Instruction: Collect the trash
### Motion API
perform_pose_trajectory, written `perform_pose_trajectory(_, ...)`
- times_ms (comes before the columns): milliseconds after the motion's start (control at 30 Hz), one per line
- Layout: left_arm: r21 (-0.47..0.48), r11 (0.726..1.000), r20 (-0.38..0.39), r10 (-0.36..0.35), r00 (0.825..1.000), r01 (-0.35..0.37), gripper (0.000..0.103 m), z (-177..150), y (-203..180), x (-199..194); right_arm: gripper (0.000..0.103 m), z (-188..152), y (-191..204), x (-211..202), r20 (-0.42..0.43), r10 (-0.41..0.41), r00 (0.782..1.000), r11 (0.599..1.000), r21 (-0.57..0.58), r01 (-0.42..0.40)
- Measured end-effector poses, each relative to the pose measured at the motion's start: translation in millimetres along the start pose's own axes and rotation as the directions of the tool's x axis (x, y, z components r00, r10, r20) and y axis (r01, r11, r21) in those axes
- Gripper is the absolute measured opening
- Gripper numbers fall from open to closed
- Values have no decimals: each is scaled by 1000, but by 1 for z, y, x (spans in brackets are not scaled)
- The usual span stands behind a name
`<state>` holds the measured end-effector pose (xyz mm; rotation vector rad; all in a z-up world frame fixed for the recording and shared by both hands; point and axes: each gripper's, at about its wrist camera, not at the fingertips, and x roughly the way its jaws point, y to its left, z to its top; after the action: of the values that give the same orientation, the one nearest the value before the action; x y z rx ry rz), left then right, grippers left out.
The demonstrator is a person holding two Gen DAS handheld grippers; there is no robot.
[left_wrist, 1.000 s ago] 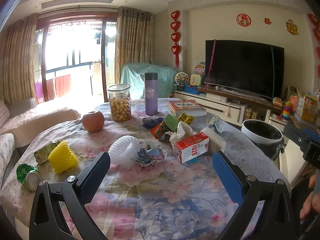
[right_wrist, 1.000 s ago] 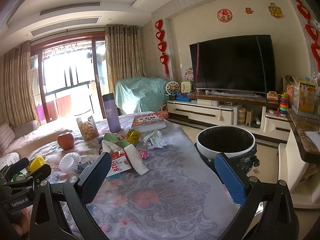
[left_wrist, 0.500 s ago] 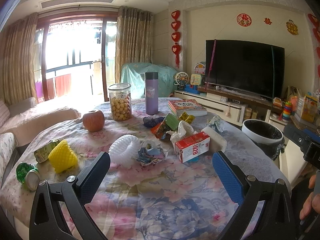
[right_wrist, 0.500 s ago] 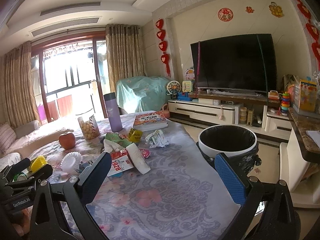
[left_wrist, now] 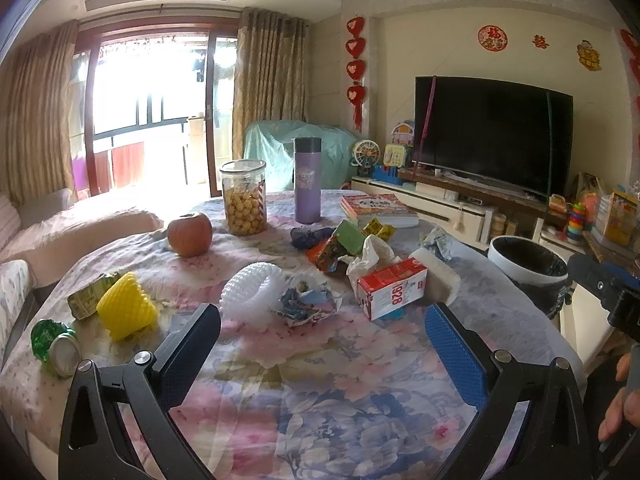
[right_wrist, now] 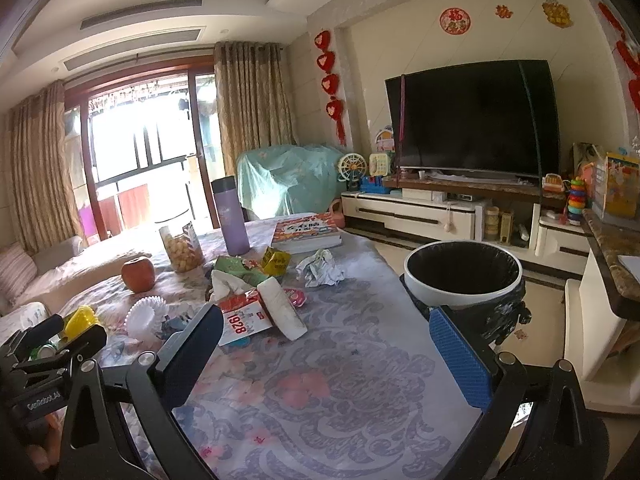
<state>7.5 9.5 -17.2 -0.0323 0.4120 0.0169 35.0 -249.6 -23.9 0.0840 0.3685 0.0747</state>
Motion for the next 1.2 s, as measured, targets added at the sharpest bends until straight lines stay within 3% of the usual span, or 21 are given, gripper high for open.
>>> perform_pose_trajectory(567,-38,999,-89,34,995,-38,102,-7,26,39,103,-16,9,41,-122,96,988,995,0,-97)
perform_pose_trajectory(1000,-81,988,-194,114,974,-132,102,8,65,102,102,-18,15,102,-259,173,950,984,2,-179)
perform_pose_trajectory(1200,-70,984,-227,142,963,-162,93,16,76,135,102,-20,13,134,-323,177,930,983,6,-185)
